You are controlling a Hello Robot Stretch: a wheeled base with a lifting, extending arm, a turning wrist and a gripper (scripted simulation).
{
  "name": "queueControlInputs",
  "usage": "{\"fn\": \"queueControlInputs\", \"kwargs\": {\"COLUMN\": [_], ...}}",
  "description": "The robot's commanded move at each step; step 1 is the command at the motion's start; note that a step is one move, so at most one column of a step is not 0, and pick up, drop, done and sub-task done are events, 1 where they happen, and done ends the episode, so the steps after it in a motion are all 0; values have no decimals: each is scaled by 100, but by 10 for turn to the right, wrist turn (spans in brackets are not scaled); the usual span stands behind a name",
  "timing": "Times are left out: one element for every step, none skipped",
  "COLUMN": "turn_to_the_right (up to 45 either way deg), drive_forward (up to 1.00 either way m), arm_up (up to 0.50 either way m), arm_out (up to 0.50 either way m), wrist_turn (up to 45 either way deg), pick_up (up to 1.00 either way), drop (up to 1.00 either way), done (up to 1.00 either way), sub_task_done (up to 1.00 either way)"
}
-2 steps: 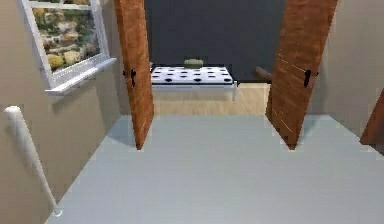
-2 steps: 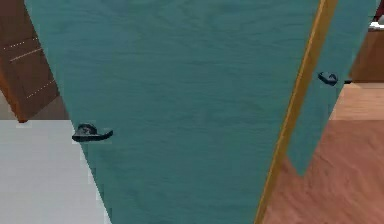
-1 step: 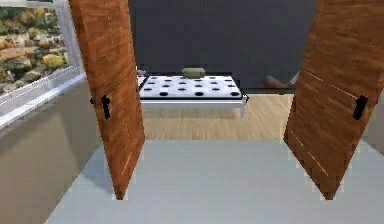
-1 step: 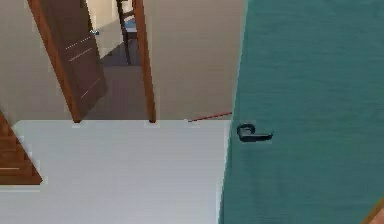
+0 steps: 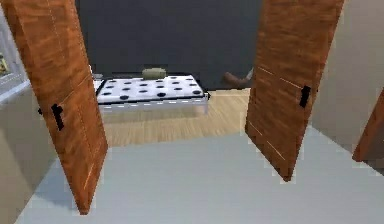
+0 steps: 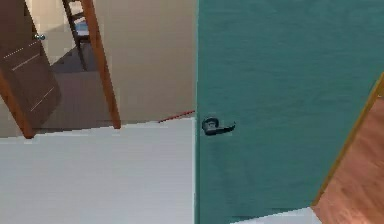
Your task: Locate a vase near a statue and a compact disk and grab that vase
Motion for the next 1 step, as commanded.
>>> {"fn": "queueControlInputs", "kwargs": {"turn_to_the_right": [0], "drive_forward": [100], "arm_up": [0], "arm_out": [0], "wrist_turn": [0], "pick_up": [0], "drop": [0], "done": [0], "sub_task_done": [0]}}
